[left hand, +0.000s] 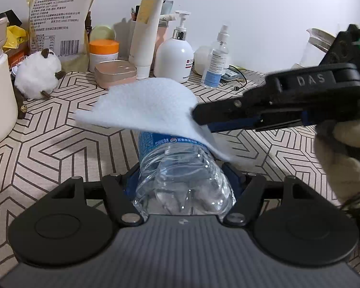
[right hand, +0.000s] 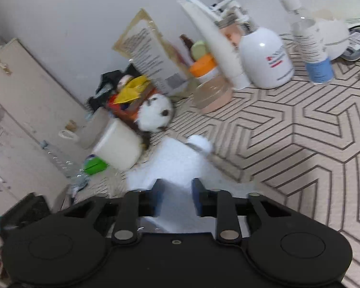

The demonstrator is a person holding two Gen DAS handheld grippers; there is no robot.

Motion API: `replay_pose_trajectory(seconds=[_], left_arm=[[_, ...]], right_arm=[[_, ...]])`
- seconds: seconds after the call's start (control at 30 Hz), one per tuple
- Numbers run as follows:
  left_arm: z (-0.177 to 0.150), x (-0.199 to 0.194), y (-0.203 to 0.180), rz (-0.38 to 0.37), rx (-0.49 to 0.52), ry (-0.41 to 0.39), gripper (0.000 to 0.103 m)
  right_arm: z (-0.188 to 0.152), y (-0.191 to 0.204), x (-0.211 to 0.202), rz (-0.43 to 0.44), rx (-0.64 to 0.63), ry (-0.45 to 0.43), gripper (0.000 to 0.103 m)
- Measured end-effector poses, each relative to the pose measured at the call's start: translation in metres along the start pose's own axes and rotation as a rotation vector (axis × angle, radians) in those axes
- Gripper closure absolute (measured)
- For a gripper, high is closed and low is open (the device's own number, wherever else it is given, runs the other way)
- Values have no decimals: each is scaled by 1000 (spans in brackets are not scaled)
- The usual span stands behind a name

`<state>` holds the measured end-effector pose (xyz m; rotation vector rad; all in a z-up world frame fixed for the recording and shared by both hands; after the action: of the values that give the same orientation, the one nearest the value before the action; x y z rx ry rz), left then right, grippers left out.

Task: Clean container
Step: 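Press the wipe over the bottle and rub it with the right gripper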

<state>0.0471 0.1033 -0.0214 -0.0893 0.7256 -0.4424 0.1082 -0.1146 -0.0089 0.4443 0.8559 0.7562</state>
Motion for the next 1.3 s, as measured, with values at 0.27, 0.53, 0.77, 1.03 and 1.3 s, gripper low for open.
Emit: replay_pose_trajectory(seconds=[0.27,0.53,0.77,1.03,1.3], left_arm=[[-1,-1,0,-35,-5,3,34],[-2,-1,2,-56,-19,1,34],[-2,1,-4,-32,19,19,19],[-2,1,-1,-32,14,19,18],[-1,4,-4,-36,21,24,18]], right_arm=[[3,-9,4,38,55,-18,49],[2,-7,5,30,34,-26,46],[-9,37,2,-32,-202,64,45],[-20,66,-2,-14,-328,122,45],[-13,49,3,-22,-279,99,45]])
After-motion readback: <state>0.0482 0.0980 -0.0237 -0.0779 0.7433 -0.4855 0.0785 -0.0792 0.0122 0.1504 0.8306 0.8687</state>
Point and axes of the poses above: each gripper's, at about its wrist camera, not at the fingertips, and x roughly the way its jaws point, y to its left, z to its top, the point moved 1 cm from there along x, roughly the way its jaws point, and after that the axes turned 4 degrees about y, right-handed, at the moved point
